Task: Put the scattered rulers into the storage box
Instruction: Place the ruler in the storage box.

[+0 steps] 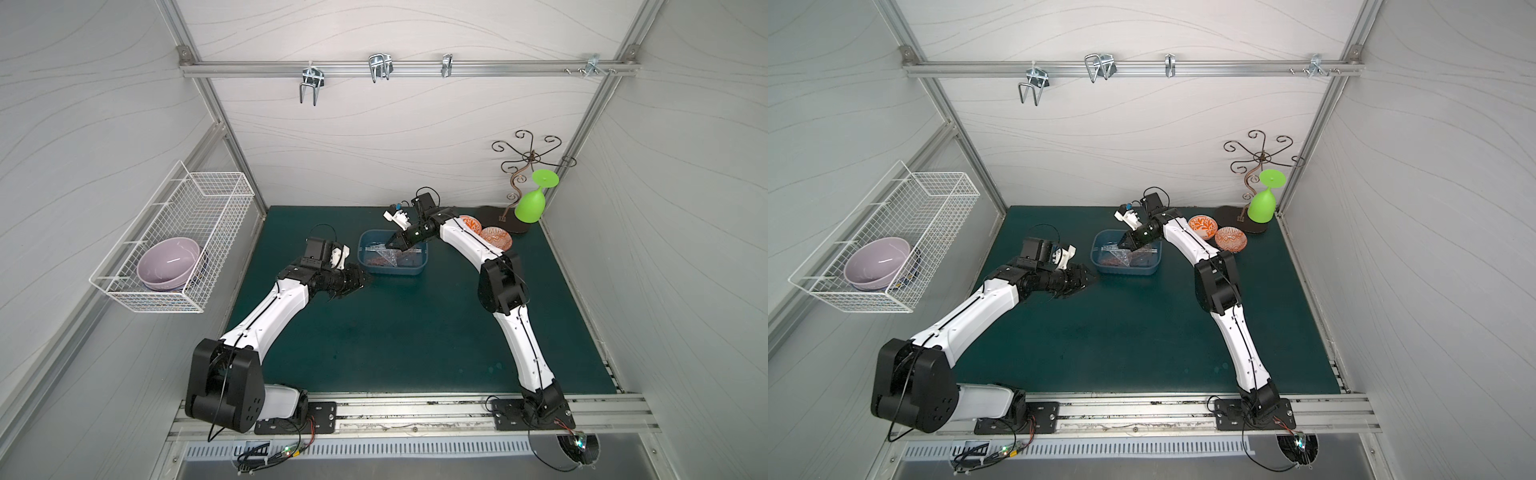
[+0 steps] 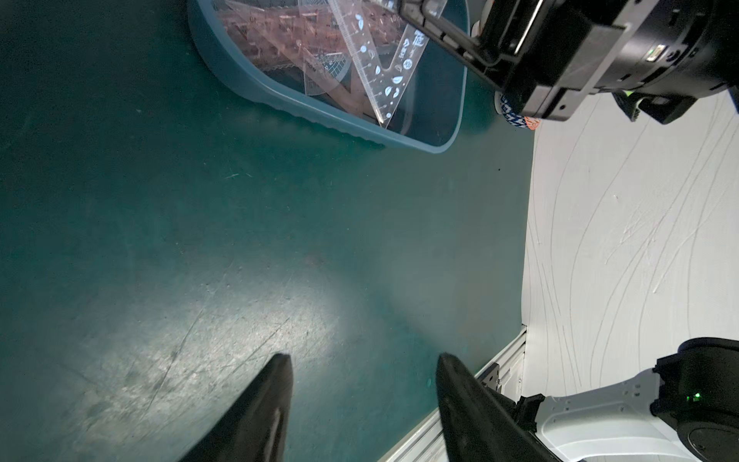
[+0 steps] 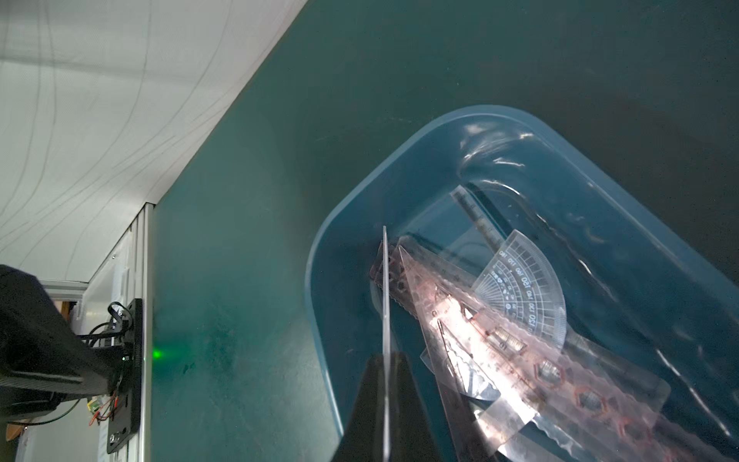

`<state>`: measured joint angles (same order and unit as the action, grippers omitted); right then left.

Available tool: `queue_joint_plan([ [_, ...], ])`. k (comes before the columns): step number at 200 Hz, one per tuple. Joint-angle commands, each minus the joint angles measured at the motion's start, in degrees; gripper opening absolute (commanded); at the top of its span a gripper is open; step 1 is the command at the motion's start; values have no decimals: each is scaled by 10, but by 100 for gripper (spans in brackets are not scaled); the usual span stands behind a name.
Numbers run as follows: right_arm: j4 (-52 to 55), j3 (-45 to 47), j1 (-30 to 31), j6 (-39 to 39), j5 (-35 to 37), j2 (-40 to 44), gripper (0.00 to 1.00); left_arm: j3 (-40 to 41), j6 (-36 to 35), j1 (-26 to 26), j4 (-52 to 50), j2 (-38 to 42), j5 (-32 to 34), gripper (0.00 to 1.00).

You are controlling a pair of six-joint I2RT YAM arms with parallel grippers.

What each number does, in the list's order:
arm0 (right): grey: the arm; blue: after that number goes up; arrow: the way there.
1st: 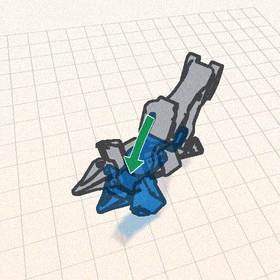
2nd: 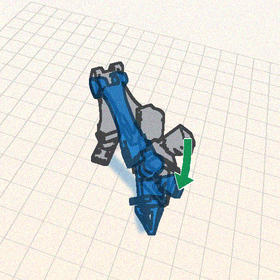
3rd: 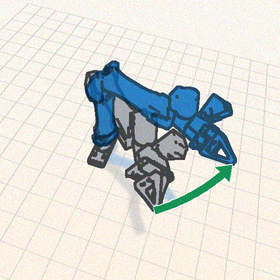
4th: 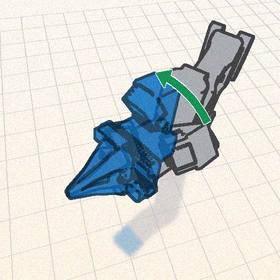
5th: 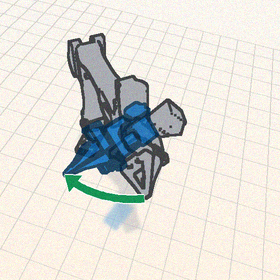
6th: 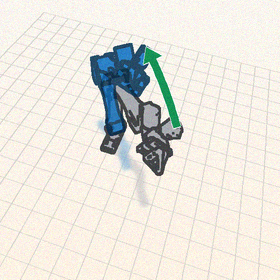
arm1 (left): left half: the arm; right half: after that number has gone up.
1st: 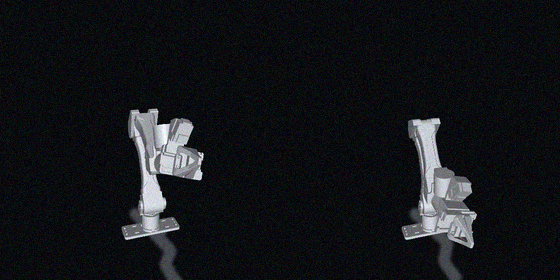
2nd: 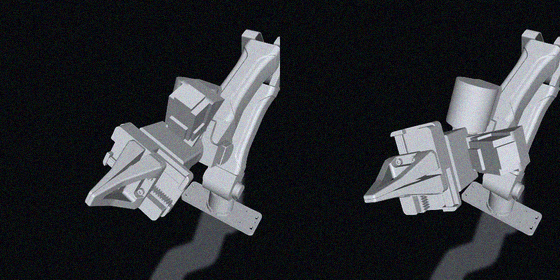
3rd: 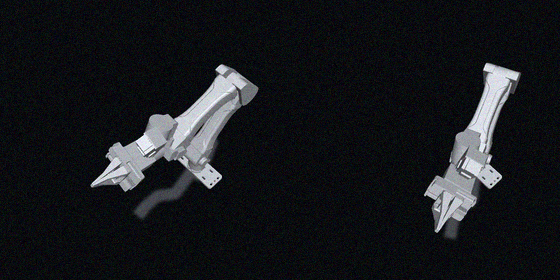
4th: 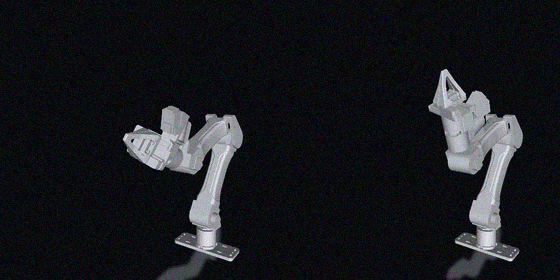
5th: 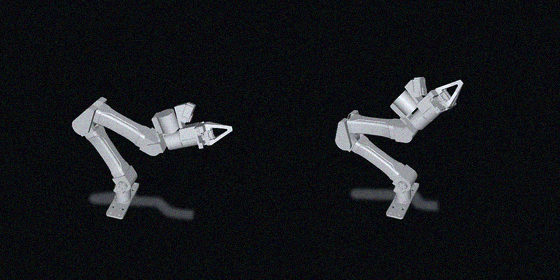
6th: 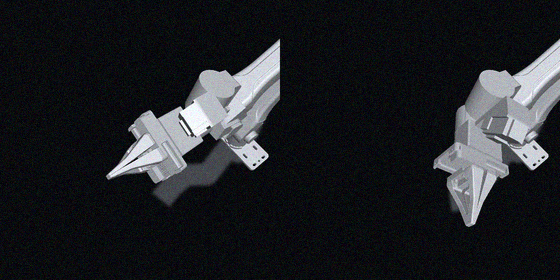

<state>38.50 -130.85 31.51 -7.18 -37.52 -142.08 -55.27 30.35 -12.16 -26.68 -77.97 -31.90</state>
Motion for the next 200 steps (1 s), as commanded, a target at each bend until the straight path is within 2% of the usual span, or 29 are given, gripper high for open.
queue_joint_plan([
  [1,2,-4,3,-19,16,-12,1,-3,-6,6,7,-5,-3,61],
  [26,-5,-5,4,-19,18,-21,6,0,-2,11,12,-6,-9,61],
  [47,-7,-9,4,-19,18,-28,17,0,-2,13,12,-7,-12,61],
  [74,3,-24,5,-19,24,-34,39,-3,-4,14,11,-8,-13,61],
  [83,14,-33,4,-19,26,-30,42,-5,-6,14,9,-6,-11,61],
  [100,24,-37,4,-14,26,4,45,-9,-10,15,4,0,0,62],
  [120,10,-5,4,0,41,85,49,-9,-16,15,3,24,29,64],
  [138,-41,92,6,23,79,191,51,-1,-37,12,5,68,89,72],
  [149,-83,180,5,47,116,268,55,17,-53,9,16,100,148,86],
  [153,-97,216,4,56,131,296,56,26,-60,7,24,110,179,98],
  [155,-106,235,4,60,136,311,57,31,-62,6,28,115,196,99],
  [173,-212,434,-13,101,213,455,70,114,-30,6,116,160,343,100],
  [178,-239,493,-23,111,228,492,77,146,-30,7,150,170,378,100],
  [187,-283,585,-46,110,245,556,87,207,-66,7,223,186,419,100],
  [192,-302,632,-60,105,258,587,97,238,-85,7,256,195,435,100],
  [200,-320,698,-80,77,290,628,99,275,-124,7,296,211,445,100],
])
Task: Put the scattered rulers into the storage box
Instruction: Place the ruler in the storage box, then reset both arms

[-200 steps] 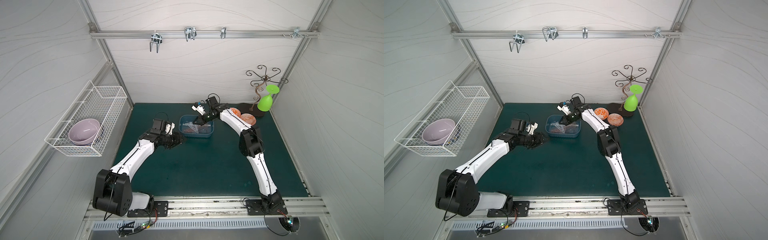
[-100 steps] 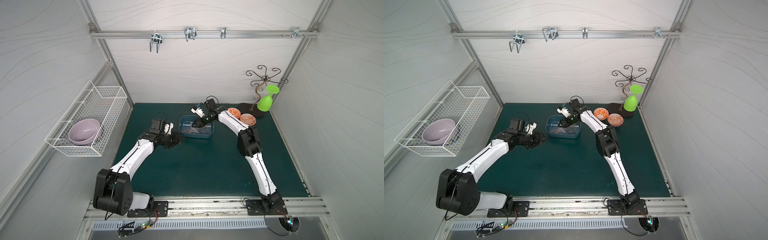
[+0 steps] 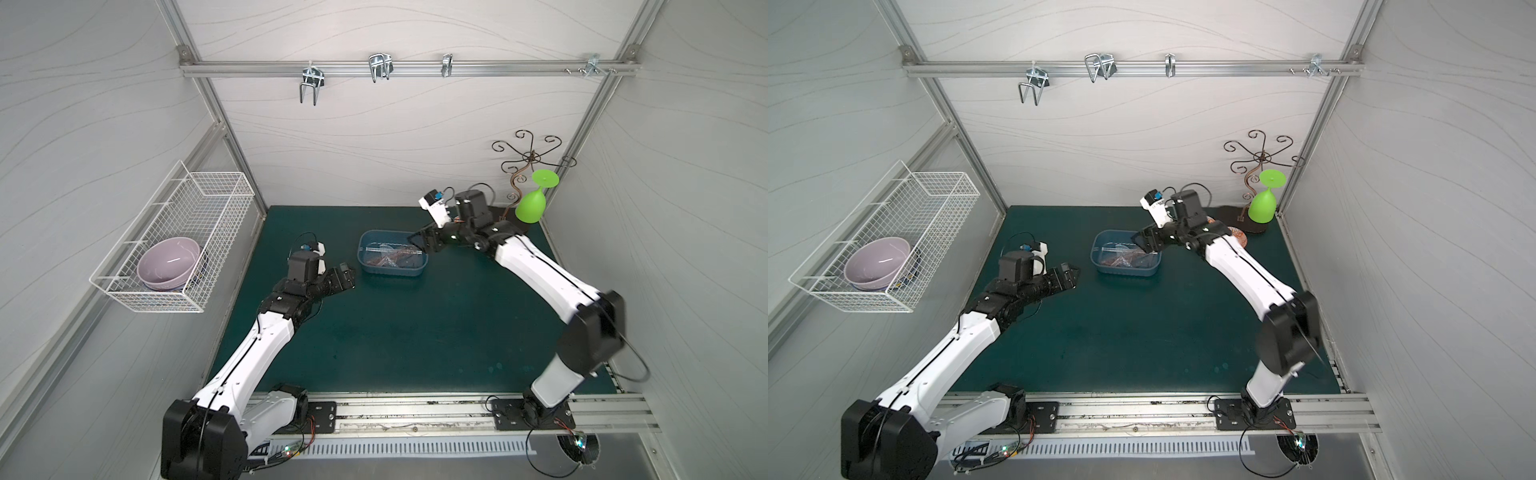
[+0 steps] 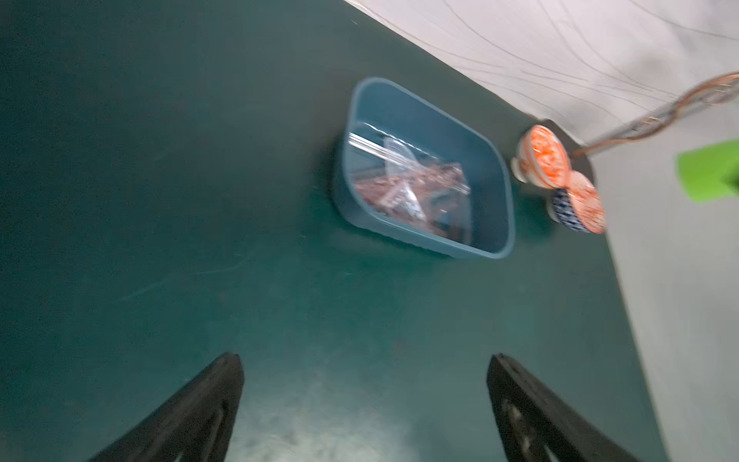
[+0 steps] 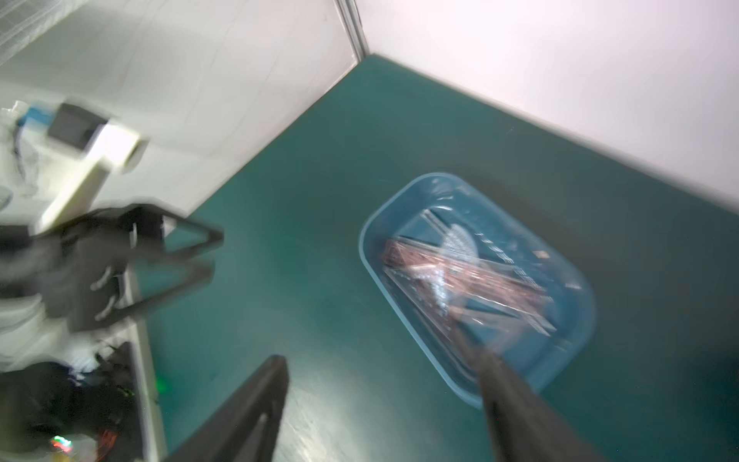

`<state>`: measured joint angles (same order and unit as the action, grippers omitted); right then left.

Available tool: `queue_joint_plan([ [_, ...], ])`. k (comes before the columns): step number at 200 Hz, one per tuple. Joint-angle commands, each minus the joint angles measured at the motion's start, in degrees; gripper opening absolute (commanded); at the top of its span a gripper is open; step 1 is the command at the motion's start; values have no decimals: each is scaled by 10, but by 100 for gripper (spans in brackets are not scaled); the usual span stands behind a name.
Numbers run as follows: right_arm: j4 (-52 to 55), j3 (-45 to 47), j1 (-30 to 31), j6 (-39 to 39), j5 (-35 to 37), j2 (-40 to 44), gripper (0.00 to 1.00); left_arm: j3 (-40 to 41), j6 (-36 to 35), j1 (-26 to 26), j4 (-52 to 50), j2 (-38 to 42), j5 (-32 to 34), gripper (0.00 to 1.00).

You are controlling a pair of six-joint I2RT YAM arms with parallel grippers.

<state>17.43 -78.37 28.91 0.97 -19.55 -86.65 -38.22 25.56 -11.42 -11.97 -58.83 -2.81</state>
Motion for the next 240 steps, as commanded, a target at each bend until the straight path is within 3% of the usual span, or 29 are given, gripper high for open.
queue_joint_plan([
  [1,-111,177,-56,-10,115,78,99,109,-83,0,153,22,154,100],
  [7,-106,213,-66,-45,151,105,99,131,-112,1,182,32,164,100],
  [23,-128,280,-73,-35,310,163,99,132,-78,32,165,44,196,100],
  [35,-146,327,-96,-26,375,203,99,116,-194,43,152,34,116,99],
  [44,-201,390,-110,-26,408,234,99,112,-244,41,148,23,117,99],
  [56,-316,484,-120,-49,417,273,99,154,-268,48,239,0,143,99],
  [70,-490,592,-138,-69,404,272,99,206,-281,82,379,-51,107,100],
  [77,-554,625,-163,-39,406,246,99,177,-261,92,334,-74,103,100],
  [86,-614,649,-196,20,415,211,99,172,-261,97,399,-114,91,99],
  [95,-684,670,-232,46,361,170,99,160,-262,97,401,-129,76,99],
  [120,-769,627,-253,45,325,10,99,174,-262,97,547,-189,59,100],
  [127,-726,606,-251,37,297,-2,99,162,-272,97,538,-202,61,99],
  [138,-723,576,-236,22,321,-38,99,177,-271,110,603,-240,46,100],
  [148,-611,530,-226,14,310,-28,99,178,-266,114,634,-278,50,99],
  [154,-637,531,-226,9,305,-36,99,172,-266,115,654,-301,50,100],
  [170,-614,527,-232,18,298,-30,99,130,-245,132,576,-303,41,100],
  [180,-647,535,-228,7,302,-41,99,129,-236,145,585,-309,30,100],
  [240,-619,524,-233,19,303,-37,99,123,-235,143,571,-310,37,100],
])
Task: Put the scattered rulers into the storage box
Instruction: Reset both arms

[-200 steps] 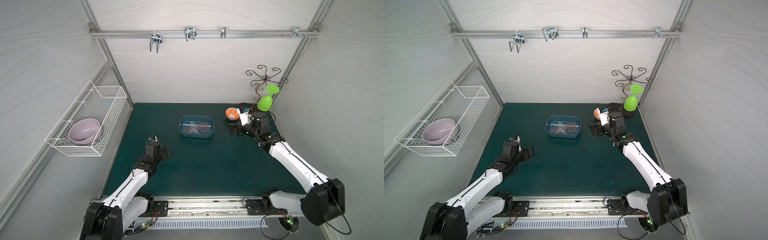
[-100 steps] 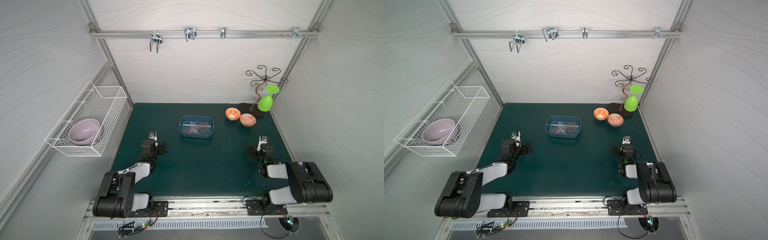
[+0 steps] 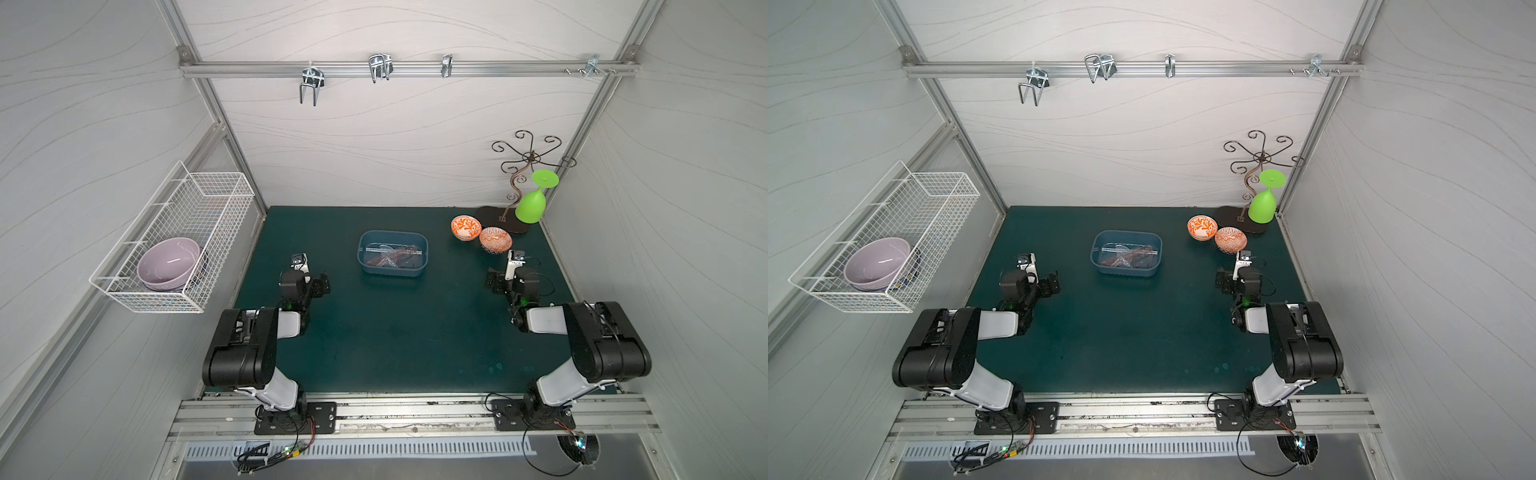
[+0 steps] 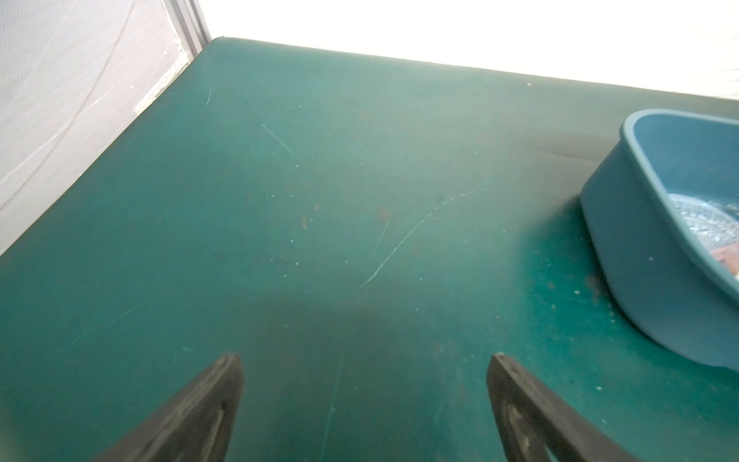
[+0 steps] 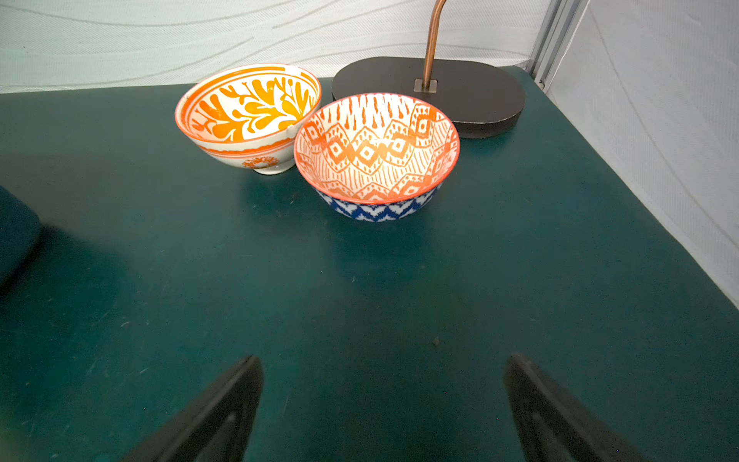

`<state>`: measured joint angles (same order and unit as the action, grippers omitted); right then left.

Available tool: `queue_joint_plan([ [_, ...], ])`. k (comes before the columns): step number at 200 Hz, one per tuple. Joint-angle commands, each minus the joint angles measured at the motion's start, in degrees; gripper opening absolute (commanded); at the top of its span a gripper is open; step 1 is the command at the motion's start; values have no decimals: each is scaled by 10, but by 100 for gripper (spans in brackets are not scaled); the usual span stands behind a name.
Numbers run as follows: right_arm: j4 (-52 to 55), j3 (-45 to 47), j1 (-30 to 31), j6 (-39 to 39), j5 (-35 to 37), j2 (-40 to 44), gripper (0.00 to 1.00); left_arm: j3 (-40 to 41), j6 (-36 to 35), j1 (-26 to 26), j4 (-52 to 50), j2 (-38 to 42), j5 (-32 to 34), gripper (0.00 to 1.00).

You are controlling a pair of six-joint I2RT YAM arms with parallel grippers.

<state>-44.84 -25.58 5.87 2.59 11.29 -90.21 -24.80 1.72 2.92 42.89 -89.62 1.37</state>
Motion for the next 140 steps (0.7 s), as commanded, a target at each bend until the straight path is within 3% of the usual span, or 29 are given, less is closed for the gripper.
queue_joint_plan([
  [1,3,-3,-3,3,-6,-1,99,-11,4,0,23,-2,-4,100],
  [18,-22,16,10,12,53,6,99,0,1,-16,39,5,40,100],
  [98,-21,14,13,6,54,7,99,4,6,-1,39,11,6,100],
  [140,-21,14,14,4,55,7,99,4,-3,-20,42,8,37,100],
])
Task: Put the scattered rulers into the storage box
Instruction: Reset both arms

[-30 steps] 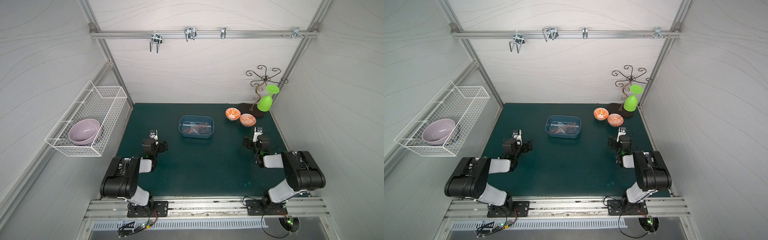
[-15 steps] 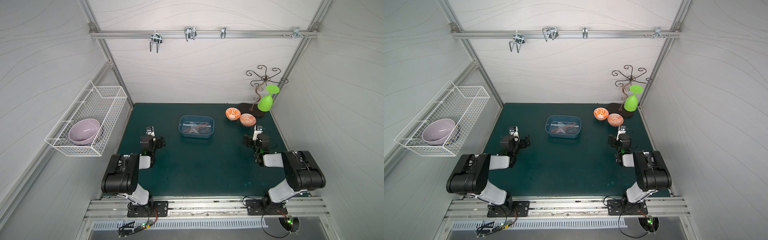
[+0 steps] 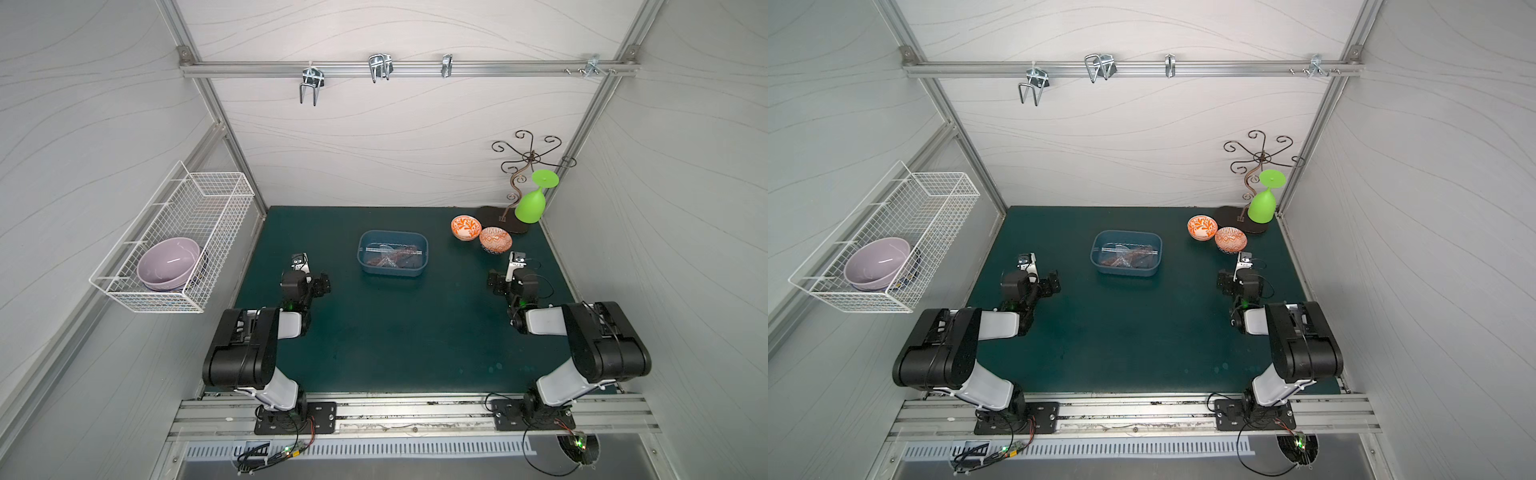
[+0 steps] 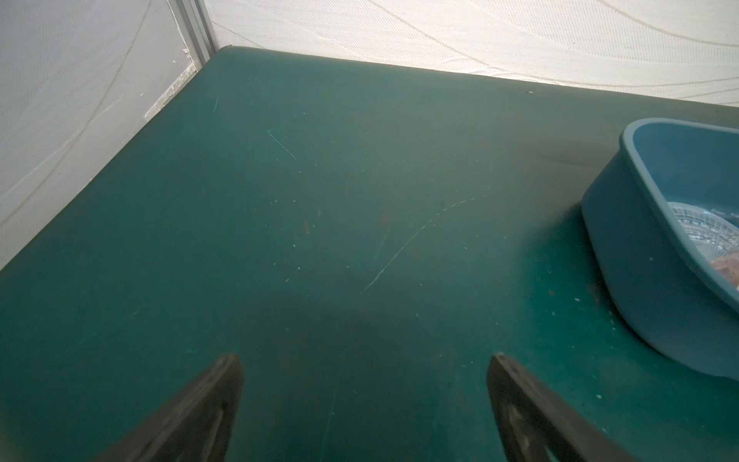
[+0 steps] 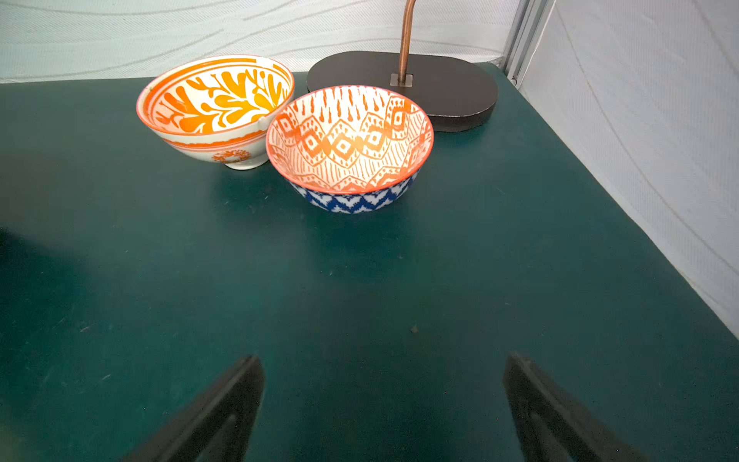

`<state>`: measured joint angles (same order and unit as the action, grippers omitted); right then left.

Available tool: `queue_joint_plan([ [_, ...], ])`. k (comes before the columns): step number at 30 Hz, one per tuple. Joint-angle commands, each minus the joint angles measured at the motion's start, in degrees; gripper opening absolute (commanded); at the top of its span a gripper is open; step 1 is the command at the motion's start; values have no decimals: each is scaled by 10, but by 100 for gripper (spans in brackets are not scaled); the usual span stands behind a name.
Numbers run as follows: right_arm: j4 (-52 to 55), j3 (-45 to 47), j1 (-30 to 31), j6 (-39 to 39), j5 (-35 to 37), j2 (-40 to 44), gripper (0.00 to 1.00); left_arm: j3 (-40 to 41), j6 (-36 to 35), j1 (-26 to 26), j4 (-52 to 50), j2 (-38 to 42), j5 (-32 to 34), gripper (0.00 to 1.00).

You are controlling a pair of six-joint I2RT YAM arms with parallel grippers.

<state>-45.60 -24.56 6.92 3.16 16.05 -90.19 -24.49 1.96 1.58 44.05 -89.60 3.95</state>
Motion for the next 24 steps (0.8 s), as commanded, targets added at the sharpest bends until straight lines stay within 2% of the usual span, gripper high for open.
queue_joint_plan([
  [1,-13,4,4,-2,7,7,99,1,-6,-6,31,8,12,100],
  [7,-10,2,4,-4,2,5,99,1,-6,-6,31,8,12,100],
  [9,-4,-5,3,-17,-34,2,99,0,-6,-6,31,8,12,100],
  [15,0,-4,-2,-14,-44,4,99,1,-6,-6,31,8,12,100],
  [16,2,-9,-1,-25,-67,0,99,1,-6,-6,31,8,12,100],
  [17,52,-45,3,-73,-169,-17,99,1,-6,-5,31,7,12,100],
  [18,58,-54,-17,-57,-209,-27,99,1,-6,-5,31,7,12,100],
  [19,53,-48,-27,-53,-225,-22,99,1,-6,-5,32,7,12,100],
  [20,46,-37,-15,-57,-193,-10,99,1,-6,-5,29,8,11,100],
  [24,27,-22,-33,-42,-214,0,99,1,-6,-5,31,8,11,100],
])
